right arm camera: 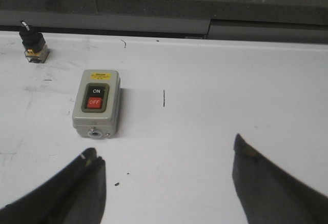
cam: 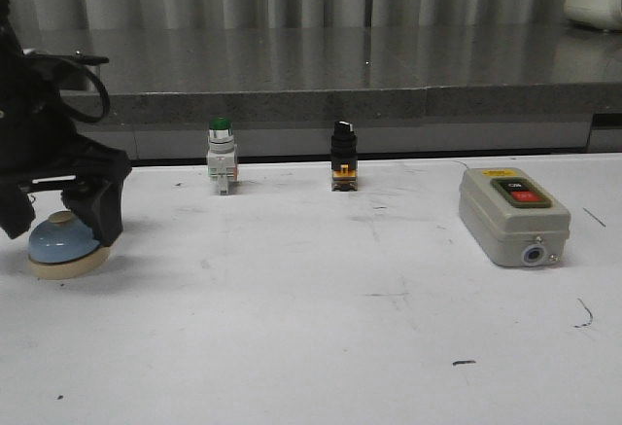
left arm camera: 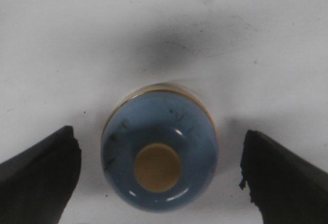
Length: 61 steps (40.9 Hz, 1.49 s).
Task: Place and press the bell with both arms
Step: 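Lower the left gripper over the blue bell and grasp it, then carry the bell with the left gripper toward the table center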
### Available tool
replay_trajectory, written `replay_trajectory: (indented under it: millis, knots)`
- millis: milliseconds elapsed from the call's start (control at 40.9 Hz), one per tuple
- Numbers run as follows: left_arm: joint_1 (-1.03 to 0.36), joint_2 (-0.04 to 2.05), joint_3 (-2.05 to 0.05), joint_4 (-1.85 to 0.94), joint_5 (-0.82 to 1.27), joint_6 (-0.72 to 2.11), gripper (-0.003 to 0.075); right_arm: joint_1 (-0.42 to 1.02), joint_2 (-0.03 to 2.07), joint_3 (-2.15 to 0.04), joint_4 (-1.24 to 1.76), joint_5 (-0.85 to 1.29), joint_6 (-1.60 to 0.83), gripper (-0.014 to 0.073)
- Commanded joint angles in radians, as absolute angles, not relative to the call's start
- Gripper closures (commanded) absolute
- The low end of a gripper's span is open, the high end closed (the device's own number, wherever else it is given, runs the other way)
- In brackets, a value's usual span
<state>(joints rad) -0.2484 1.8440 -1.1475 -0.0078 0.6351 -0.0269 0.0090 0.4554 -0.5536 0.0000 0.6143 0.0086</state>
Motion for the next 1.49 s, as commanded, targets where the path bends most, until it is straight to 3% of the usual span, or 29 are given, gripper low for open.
replay_trajectory:
  millis: [0,98,366,635,1123,1465]
  knots:
    - [-0.253,1.822,-1.178,-0.008,0.601,-0.032,0.0111,0.003,0.470,-0.581,-0.009,0.543,0.007,0.0053]
    - [-0.253,1.829,-1.178,-0.008,0.605,-0.032,0.0130,0.003,0.470,-0.581,-0.009,0.543,0.007,0.0053]
    - [-0.253,1.832,-1.178,-0.018,0.611,-0.034,0.0347,0.003,0.470,-0.581,-0.009,0.543,0.007,0.0053]
    - [-0.288,1.830,-1.225,-0.042,0.671,-0.034,0.0349,0.003,0.470,-0.581,-0.009,0.543,0.007,0.0053]
    - [-0.585,1.895,-1.509,-0.043,0.802,-0.032,0.0349,0.003,0.470,-0.581,-0.009,0.543,0.007,0.0053]
    - [-0.667,2.004,-1.586,-0.043,0.810,-0.032,0.0349,0.003,0.470,-0.581,-0.009,0.543,0.007,0.0053]
